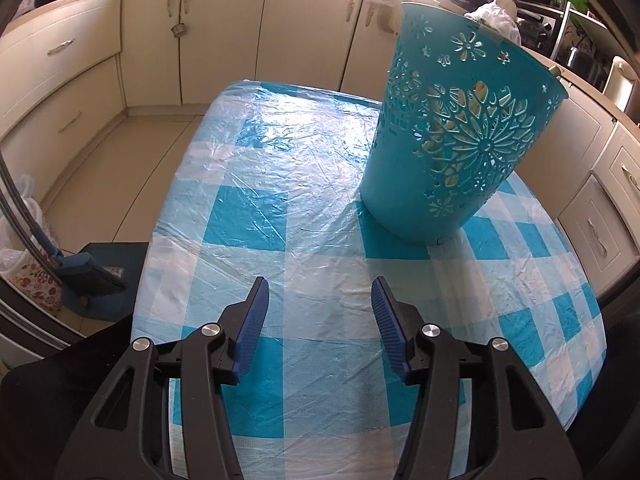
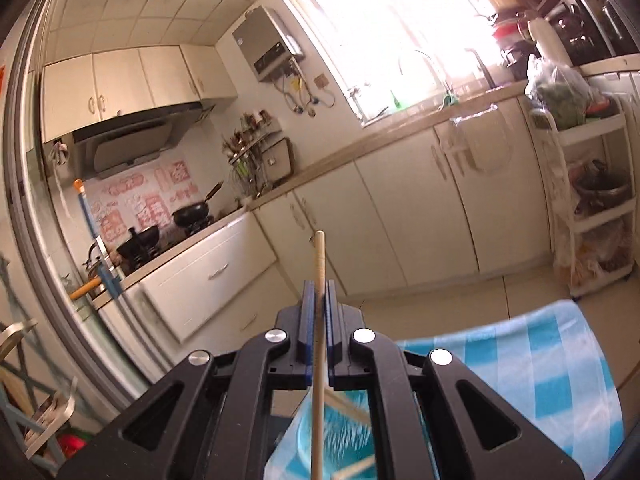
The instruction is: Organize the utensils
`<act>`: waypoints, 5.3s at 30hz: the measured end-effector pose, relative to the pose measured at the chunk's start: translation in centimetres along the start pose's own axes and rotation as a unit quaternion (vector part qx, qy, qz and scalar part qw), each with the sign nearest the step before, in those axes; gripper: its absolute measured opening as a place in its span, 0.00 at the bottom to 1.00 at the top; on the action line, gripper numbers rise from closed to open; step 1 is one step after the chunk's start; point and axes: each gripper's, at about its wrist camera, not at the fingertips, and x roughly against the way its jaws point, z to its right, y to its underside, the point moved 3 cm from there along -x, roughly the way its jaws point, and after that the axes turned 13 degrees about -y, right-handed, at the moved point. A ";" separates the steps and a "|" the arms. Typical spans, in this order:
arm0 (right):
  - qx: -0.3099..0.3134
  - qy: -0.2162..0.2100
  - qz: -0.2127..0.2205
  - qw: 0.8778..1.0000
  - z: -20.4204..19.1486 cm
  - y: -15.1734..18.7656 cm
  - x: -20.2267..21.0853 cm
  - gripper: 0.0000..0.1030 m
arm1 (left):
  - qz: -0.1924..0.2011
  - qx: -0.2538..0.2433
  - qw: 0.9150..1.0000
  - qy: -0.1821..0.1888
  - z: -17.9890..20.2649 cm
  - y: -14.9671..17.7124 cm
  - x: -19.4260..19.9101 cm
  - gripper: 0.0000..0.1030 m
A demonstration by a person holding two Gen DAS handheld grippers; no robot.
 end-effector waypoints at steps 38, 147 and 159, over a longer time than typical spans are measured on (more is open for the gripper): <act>0.007 0.104 -0.124 0.987 -1.6 10.3 9.4 0.81 | 0.024 0.013 0.999 -0.045 0.3 -1.1 5.9 0.83; 0.049 0.149 -0.102 0.982 -20.8 11.8 26.5 0.93 | 0.133 0.019 0.983 -0.122 -0.6 5.9 37.9 0.93; 0.050 0.149 -0.102 0.982 -20.7 11.7 26.7 0.93 | 0.134 0.020 0.983 -0.121 -0.7 6.0 37.9 0.93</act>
